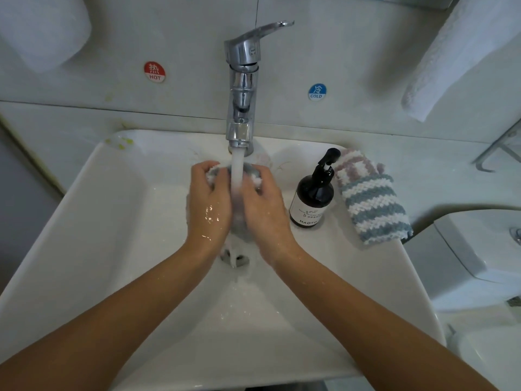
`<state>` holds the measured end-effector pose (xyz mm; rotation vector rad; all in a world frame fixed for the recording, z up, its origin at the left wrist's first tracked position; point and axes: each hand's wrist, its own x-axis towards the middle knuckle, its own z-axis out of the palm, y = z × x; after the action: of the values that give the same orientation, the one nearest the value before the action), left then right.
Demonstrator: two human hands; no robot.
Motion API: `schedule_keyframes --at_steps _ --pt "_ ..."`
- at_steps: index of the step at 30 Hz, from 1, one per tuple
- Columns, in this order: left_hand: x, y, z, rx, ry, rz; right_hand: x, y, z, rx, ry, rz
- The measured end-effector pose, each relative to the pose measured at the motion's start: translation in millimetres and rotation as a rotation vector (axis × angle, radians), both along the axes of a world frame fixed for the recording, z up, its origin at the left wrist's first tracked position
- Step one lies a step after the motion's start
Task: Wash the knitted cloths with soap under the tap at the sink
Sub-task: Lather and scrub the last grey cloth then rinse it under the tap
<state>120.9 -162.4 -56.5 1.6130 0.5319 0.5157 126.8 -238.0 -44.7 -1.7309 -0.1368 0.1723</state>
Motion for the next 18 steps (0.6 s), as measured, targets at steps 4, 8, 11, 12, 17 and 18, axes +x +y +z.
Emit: schedule_keyframes --at_steps 4,8,11,12,17,18 --pt "-9 -15 -2 0.033 0.026 -0.197 7 -1 -2 0.186 0.029 -0.096" --pt "-18 -21 2 0.081 -0.027 -0.209 8 -4 -5 0.228 0.043 -0.142" --pt "-19 -22 5 0.075 -0.043 -0.135 9 -1 -7 0.240 0.105 -0.167" --pt "-19 -22 5 0.103 -0.029 -0.111 9 0 -7 0.223 0.130 -0.176" --pt "-19 -20 3 0.138 -0.045 -0.086 10 3 -10 0.126 0.118 -0.194" --pt "-18 -19 3 0.152 -0.032 -0.059 9 4 -10 0.132 0.093 -0.203"
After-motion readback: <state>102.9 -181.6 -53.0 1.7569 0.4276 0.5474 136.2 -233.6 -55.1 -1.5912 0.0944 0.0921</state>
